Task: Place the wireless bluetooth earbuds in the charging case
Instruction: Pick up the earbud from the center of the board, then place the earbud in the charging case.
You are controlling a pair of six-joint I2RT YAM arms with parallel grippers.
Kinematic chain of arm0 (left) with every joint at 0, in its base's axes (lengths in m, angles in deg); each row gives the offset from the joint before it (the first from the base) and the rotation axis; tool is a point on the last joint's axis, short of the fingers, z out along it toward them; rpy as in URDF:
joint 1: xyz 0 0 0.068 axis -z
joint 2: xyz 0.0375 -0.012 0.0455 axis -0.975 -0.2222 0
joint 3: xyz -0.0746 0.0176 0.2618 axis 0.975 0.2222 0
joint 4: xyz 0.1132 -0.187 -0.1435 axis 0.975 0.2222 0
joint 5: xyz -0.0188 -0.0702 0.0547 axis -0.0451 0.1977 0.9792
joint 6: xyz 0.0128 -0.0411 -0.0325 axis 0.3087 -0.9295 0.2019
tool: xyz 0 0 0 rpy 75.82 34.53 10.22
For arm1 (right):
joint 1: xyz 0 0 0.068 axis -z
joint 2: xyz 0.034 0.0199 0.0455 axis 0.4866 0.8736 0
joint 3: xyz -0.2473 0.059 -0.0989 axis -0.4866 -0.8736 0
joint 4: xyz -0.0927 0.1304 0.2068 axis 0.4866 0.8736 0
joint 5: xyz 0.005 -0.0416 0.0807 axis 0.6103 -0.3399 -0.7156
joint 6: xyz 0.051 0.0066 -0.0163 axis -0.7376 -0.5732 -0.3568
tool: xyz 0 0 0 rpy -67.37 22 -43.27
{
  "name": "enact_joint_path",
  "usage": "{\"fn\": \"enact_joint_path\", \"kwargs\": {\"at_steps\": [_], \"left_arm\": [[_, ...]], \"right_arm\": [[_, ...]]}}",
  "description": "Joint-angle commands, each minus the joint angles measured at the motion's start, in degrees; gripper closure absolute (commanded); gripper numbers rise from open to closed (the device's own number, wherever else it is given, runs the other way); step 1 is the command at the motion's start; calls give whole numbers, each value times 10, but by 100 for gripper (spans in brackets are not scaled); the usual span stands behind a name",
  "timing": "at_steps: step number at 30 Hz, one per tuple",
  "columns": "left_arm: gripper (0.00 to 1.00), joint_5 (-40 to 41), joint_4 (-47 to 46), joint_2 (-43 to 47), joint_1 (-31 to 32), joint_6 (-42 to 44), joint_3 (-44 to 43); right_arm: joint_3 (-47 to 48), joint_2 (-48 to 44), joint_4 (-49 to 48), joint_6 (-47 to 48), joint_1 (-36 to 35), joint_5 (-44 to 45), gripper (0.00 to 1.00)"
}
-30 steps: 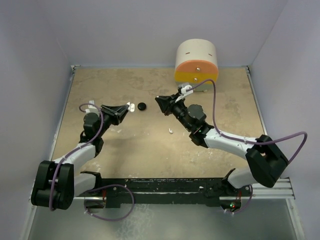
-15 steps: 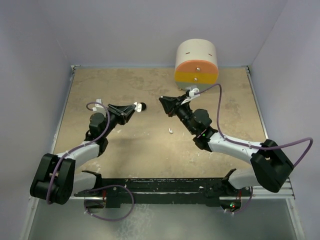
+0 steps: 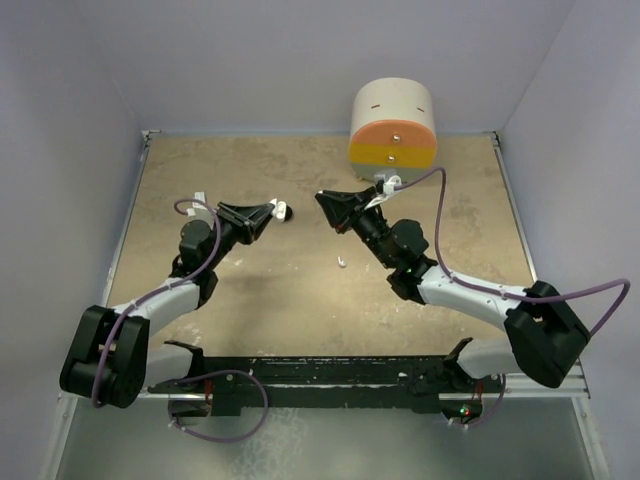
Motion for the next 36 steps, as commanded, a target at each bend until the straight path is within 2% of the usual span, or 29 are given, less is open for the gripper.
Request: {"fn": "enact_joint_path", "kwargs": {"at_steps": [1, 6, 10, 15, 25, 29, 33, 36], "left_arm": [[100, -7, -17, 16, 4, 18, -28], [100, -8, -53, 23, 4, 8, 2], [100, -15, -46, 28, 4, 11, -2], [100, -22, -23, 31, 5, 28, -7], [100, -21, -38, 21, 5, 18, -4], [100, -14, -29, 26, 10, 26, 1], [100, -17, -29, 20, 9, 30, -3], [100, -24, -29, 5, 12, 38, -19]], "right_arm": [[-3, -18, -45, -8, 3, -27, 100], [-17, -14, -71, -6, 3, -38, 100], [6, -7, -30, 1, 2, -31, 100], [-10, -6, -48, -2, 2, -34, 100], [11, 2, -28, 9, 3, -27, 100], [17, -19, 3, 21, 2, -27, 100], [-7, -49, -22, 26, 3, -22, 100], [11, -41, -8, 37, 3, -52, 100]]}}
